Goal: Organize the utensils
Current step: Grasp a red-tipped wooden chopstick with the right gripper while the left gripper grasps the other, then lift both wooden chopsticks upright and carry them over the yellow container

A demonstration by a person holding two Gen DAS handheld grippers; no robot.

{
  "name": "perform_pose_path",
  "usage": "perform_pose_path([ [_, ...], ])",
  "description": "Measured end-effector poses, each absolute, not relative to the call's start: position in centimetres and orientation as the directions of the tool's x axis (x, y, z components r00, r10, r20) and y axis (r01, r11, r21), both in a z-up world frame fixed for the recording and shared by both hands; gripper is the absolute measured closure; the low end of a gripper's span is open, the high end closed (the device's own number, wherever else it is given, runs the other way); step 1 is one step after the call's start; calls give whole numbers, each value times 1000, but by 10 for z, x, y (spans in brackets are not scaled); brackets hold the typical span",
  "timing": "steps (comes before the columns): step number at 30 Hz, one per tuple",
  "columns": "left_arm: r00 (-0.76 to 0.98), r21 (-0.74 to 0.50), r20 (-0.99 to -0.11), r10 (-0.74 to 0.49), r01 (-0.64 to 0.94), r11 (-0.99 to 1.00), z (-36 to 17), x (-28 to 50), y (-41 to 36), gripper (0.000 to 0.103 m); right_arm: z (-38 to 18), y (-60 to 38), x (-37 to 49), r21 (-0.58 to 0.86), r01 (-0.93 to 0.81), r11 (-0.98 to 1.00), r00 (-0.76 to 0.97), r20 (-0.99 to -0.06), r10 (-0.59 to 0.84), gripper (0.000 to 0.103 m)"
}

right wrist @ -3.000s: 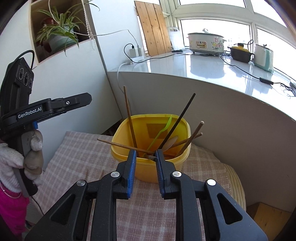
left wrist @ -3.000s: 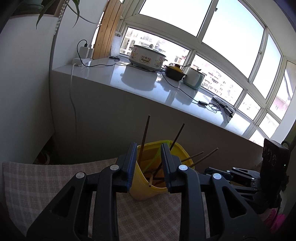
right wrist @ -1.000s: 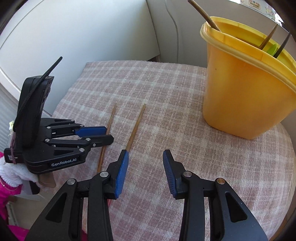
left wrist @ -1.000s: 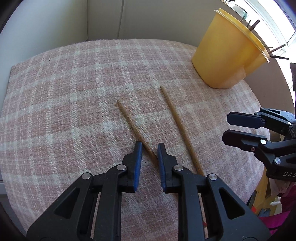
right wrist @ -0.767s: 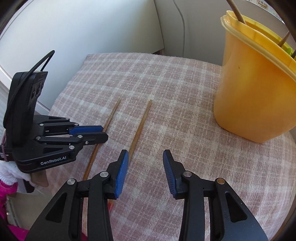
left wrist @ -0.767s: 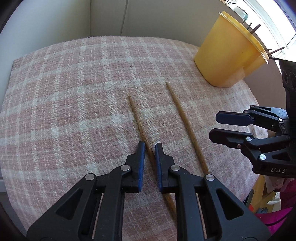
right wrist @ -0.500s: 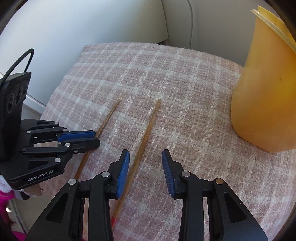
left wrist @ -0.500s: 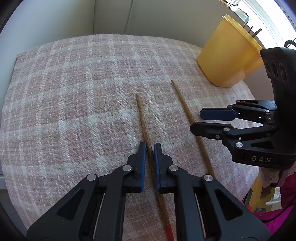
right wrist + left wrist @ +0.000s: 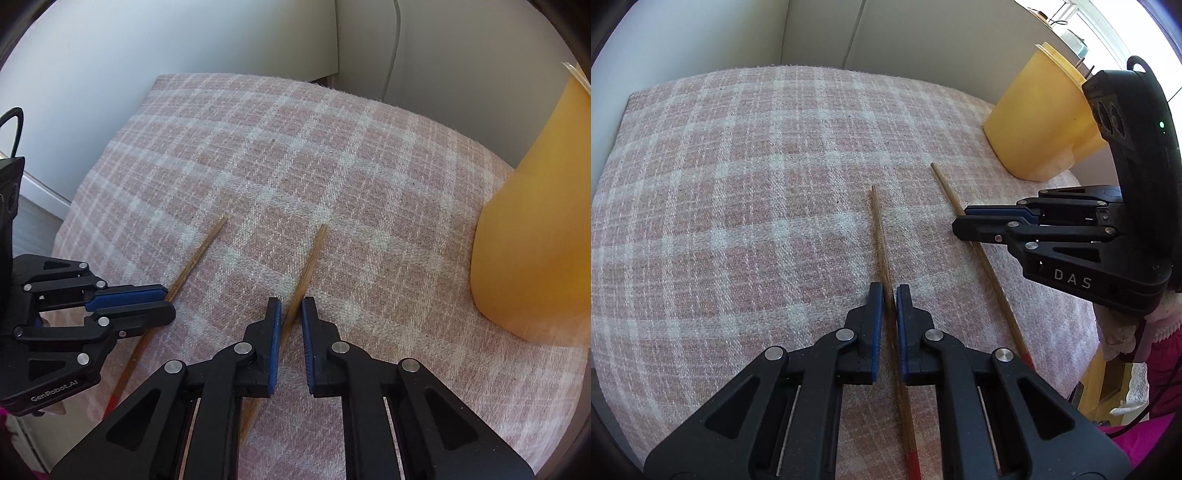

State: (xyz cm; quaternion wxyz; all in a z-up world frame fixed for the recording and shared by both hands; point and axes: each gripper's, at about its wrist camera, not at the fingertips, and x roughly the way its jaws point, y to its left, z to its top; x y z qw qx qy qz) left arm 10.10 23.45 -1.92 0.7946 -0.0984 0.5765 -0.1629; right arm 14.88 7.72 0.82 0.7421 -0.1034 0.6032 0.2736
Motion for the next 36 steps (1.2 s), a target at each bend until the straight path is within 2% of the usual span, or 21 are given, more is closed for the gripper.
perform_pose_path([
  [4, 296, -353, -878, -377, 131, 926, -13, 93, 246, 98, 11, 71, 149, 227, -508, 831, 103, -942, 320, 99],
  [16, 367, -383, -836, -409, 144, 912, 26, 86, 279, 99, 51, 49, 135, 285, -495, 821, 165, -897, 411, 99],
  [21, 291, -343, -883, -368, 133, 930, 19, 94, 276, 98, 57, 44, 134, 277, -493, 825, 188, -892, 411, 99],
  [23, 239, -313, -912, -333, 119, 942, 10, 97, 268, 94, 56, 42, 132, 276, -490, 827, 186, -893, 409, 99],
  [26, 204, -263, -934, -293, 161, 951, 0, 105, 259, 94, 55, 41, 131, 275, -489, 828, 190, -892, 409, 99],
  [32, 249, -277, -916, -314, 173, 945, 9, 110, 261, 99, 56, 40, 125, 262, -501, 825, 213, -887, 411, 99],
  [36, 327, -322, -874, -360, 166, 932, 37, 100, 276, 100, 66, 33, 121, 260, -503, 824, 244, -872, 424, 99],
])
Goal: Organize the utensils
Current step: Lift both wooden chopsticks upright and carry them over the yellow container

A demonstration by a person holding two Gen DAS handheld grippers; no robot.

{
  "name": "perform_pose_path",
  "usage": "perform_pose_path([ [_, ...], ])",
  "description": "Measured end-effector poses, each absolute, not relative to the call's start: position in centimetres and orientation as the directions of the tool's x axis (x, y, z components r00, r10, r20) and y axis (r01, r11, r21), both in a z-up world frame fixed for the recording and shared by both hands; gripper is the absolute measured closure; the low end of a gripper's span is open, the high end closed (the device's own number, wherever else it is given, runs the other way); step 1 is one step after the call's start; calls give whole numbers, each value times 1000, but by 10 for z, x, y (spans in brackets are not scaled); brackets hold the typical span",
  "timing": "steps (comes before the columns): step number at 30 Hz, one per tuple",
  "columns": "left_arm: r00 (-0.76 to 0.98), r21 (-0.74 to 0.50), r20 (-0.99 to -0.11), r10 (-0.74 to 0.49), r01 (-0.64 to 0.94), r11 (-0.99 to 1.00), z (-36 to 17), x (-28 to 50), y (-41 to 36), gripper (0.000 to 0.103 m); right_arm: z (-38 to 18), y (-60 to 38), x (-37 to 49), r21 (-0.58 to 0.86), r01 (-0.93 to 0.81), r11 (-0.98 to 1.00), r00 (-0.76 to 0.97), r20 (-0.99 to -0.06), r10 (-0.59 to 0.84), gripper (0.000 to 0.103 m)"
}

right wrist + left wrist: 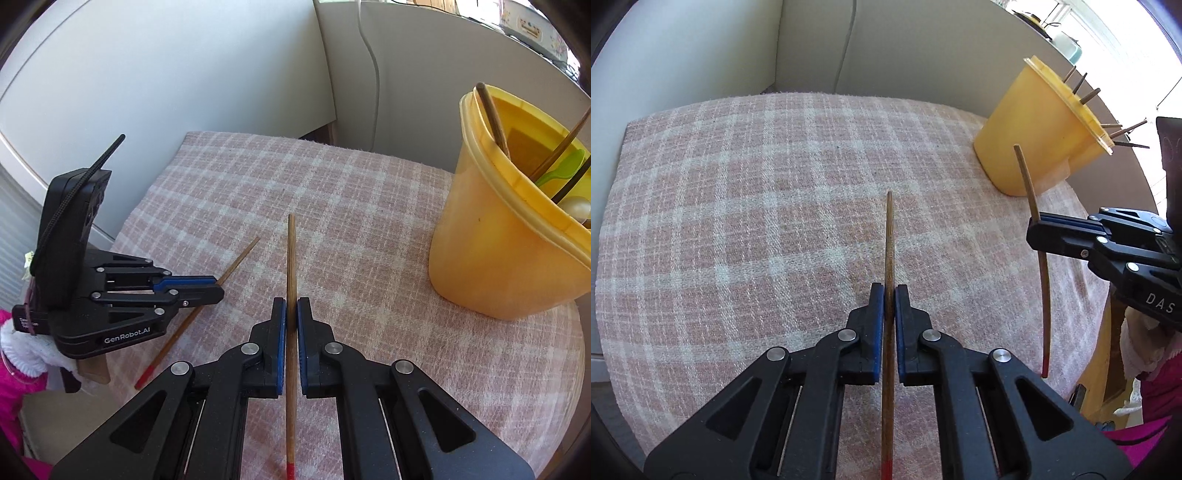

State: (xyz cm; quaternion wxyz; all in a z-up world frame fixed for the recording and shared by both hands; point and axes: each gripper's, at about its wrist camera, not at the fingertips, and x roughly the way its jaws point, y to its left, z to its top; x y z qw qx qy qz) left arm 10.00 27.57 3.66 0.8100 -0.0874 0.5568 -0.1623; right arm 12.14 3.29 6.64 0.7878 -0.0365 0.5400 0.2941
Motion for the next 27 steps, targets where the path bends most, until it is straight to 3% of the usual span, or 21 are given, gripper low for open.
perform_pose_path([
  [11, 567, -367, -712, -415, 203, 908, 115, 58, 286, 100, 113, -12, 100, 290, -483, 827, 388, -775, 498, 99],
  [27, 667, -402, -584, -463, 258, 879, 129, 48, 220, 100, 146, -52, 68, 307, -429, 850, 542, -665, 514, 99],
])
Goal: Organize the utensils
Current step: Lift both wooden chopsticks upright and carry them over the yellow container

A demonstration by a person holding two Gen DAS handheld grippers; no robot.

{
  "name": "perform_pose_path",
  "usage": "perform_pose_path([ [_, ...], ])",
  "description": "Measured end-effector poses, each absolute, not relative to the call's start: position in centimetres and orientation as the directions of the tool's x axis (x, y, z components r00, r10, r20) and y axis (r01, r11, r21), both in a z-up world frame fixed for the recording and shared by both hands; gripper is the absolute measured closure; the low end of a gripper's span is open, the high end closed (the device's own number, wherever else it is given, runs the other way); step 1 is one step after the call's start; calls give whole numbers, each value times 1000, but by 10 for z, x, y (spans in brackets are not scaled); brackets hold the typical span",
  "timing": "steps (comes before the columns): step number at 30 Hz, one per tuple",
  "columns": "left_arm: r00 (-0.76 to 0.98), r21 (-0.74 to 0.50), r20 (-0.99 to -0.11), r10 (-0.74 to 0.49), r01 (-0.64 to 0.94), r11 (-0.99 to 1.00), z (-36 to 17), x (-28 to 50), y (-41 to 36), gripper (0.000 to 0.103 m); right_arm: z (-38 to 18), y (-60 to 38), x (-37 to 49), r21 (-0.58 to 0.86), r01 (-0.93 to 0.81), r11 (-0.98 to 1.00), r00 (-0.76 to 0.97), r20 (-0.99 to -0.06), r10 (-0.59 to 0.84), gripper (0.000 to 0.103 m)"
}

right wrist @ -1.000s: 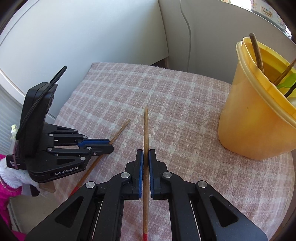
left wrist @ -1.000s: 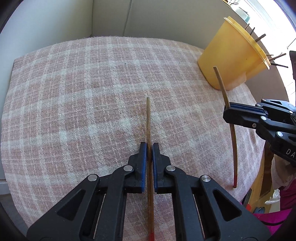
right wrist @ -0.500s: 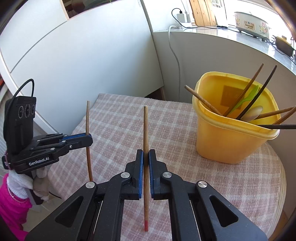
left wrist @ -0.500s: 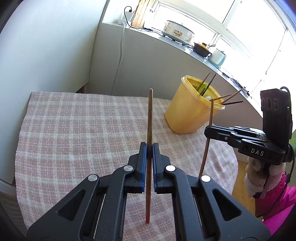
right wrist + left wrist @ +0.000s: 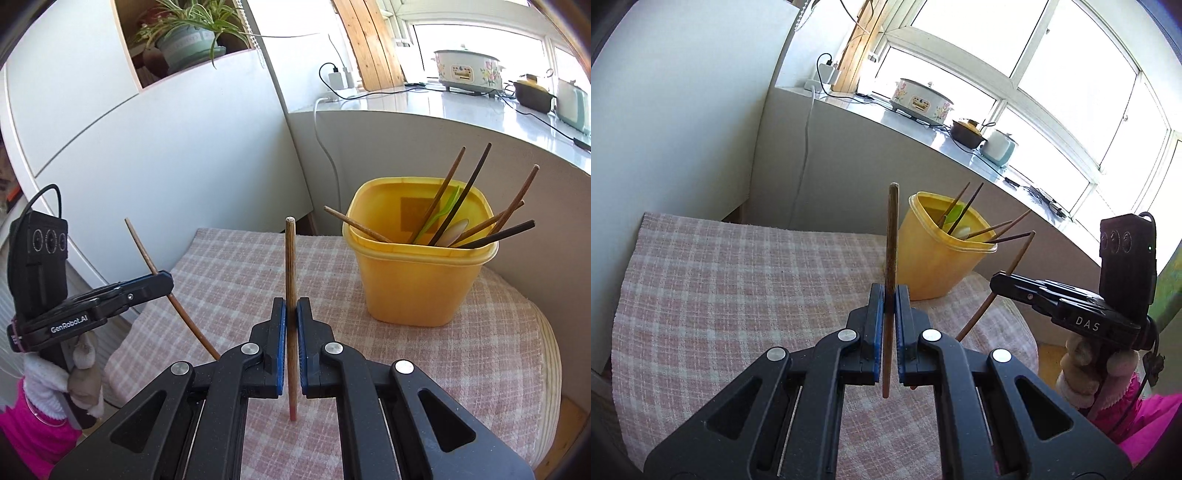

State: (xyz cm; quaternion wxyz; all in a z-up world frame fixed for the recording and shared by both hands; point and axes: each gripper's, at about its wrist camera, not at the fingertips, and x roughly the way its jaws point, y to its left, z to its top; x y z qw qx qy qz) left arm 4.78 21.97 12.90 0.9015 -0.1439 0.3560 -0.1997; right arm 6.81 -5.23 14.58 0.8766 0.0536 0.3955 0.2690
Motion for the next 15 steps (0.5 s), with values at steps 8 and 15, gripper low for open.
perform_pose_path([
  [8, 710, -409, -508, -488, 300, 862, 153, 64, 205, 100, 173, -70, 62, 296, -412, 862, 615, -608, 503, 99],
  [15, 751, -382, -448, -485, 330, 863, 180, 80, 195, 100, 203, -88, 61, 278, -393, 876, 688, -543, 481, 99],
])
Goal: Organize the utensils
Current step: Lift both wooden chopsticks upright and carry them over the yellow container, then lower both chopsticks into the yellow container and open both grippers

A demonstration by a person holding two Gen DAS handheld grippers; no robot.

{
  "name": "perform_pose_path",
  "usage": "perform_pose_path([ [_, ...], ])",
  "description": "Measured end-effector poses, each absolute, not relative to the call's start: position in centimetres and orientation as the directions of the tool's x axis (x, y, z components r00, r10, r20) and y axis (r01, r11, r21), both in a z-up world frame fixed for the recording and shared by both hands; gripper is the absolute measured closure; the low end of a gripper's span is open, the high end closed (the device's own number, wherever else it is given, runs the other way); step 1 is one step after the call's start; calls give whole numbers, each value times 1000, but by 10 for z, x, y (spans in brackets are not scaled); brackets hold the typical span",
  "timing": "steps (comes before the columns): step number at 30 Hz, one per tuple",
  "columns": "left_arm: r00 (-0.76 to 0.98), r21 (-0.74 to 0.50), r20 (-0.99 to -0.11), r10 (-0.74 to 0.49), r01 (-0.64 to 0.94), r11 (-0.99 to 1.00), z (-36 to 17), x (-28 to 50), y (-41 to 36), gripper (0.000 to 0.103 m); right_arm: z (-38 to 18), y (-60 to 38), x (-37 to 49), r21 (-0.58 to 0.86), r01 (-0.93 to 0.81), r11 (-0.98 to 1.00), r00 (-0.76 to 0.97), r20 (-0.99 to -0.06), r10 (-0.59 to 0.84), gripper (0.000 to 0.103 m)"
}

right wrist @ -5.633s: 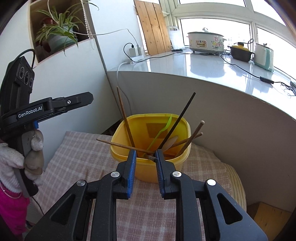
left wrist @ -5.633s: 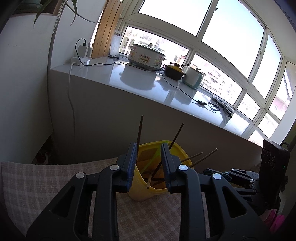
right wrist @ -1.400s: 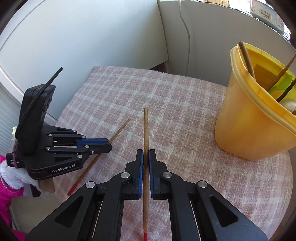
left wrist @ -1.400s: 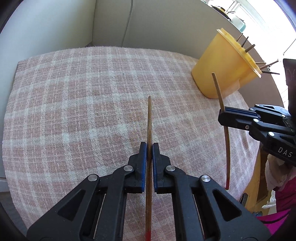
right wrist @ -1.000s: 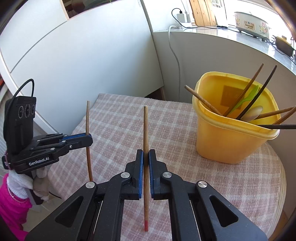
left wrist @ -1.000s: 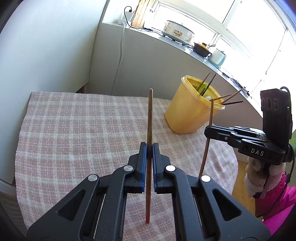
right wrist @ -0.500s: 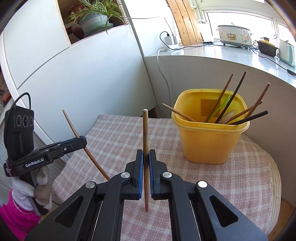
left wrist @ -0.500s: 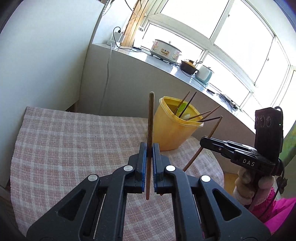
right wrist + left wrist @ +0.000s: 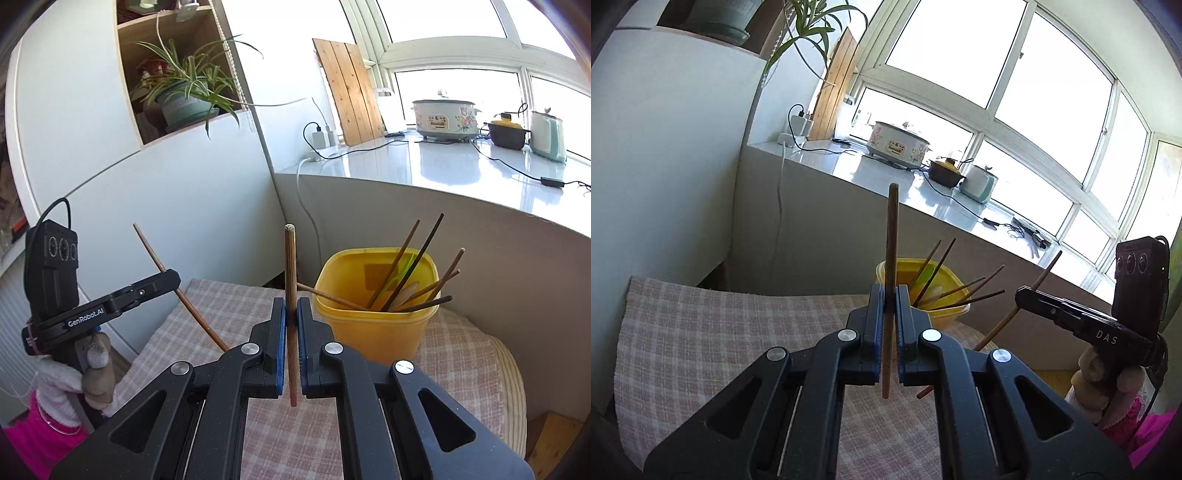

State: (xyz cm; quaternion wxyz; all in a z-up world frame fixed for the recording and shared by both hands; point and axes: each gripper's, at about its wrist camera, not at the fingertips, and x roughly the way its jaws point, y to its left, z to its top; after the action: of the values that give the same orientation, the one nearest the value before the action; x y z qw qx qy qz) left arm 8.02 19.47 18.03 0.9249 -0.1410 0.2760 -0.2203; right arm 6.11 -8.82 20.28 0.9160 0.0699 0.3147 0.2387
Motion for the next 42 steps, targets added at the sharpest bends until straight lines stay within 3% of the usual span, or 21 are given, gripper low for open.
perform_pose_path([
  [25, 803, -296, -355, -478, 389, 873, 235, 160, 147, 100, 268, -127, 106, 214, -317, 924, 834, -400, 379, 99],
  [42, 751, -303, -439, -494, 393, 868, 200, 213, 101, 100, 219, -118, 146, 177, -286, 942, 781, -526, 336, 99],
])
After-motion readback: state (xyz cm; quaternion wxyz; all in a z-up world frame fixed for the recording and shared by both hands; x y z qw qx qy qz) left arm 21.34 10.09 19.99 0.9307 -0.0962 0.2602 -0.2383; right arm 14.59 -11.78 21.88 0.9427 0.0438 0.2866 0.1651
